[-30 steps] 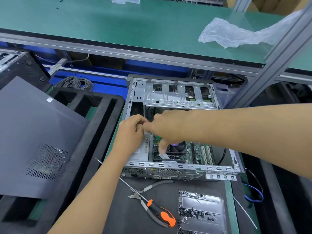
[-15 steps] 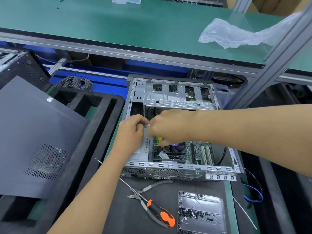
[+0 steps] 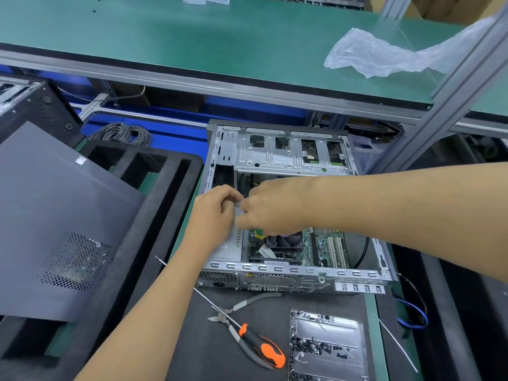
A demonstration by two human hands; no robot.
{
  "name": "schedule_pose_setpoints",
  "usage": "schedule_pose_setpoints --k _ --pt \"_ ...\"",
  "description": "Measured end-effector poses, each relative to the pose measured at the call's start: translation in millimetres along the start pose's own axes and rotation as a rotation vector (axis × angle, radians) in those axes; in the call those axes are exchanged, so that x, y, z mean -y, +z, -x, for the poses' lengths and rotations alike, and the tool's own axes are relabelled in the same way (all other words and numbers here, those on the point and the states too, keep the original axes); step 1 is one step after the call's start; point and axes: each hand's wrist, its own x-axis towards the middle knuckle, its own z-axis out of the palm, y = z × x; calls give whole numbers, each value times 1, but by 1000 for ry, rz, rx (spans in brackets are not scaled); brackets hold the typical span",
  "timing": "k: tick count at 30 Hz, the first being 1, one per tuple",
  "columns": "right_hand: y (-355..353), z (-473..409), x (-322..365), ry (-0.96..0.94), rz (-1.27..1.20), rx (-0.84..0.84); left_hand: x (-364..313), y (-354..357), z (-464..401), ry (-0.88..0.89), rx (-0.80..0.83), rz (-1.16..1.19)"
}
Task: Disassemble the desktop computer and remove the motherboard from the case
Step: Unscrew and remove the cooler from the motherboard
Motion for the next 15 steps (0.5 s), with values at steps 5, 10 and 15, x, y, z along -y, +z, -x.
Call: schedule_pose_setpoints --k 5,10,15 --pt "0 1 -1 437 -418 115 2 1 0 32 -6 -19" --pt "3 3 -2 443 -213 152 6 2 -1 22 -11 -20" --pt "4 5 -3 43 139 -27 4 2 -1 22 -13 -23"
